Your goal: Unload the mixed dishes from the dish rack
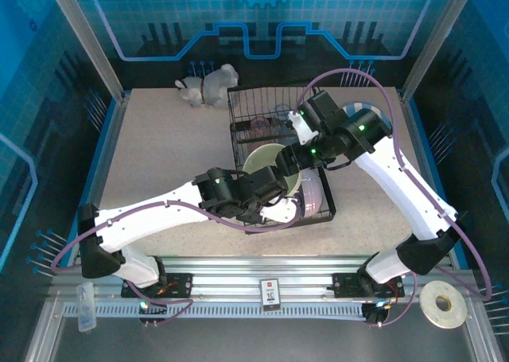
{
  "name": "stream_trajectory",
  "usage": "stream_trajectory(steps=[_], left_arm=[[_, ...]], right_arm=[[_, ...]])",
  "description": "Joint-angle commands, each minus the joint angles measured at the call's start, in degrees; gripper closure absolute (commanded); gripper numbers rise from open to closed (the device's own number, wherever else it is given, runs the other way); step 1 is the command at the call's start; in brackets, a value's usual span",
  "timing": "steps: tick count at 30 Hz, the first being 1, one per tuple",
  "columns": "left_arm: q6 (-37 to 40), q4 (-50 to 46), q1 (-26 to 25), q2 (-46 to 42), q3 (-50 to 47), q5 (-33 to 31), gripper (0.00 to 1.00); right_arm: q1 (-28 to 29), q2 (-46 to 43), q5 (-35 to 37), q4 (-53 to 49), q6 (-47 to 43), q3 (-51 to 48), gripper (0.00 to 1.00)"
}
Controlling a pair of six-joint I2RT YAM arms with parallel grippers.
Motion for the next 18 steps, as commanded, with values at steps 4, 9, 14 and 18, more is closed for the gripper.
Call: stream_trajectory(steps=[4,9,14,18], left_arm=[[2.3,6.4,1.6,0.7,3.8,-2.1,1.00],[2.8,7.2,2.6,1.4,4.3,-1.4,1.00],[2.9,7.5,3.0,2.0,4.7,-1.3,1.00],[2.9,7.6,3.0,2.1,4.9,-1.8,1.00]], right_arm=[[0.7,1.2,4.1,-2.4,-1.0,0.4,0.36],[0.7,2.0,5.1,-2.5,-1.0,0.2,0.46],[0.7,2.6,5.6,-2.7,-1.1,-0.2,0.49],[0.6,3.1,5.9,-2.7,-0.9,-0.5,0.57]])
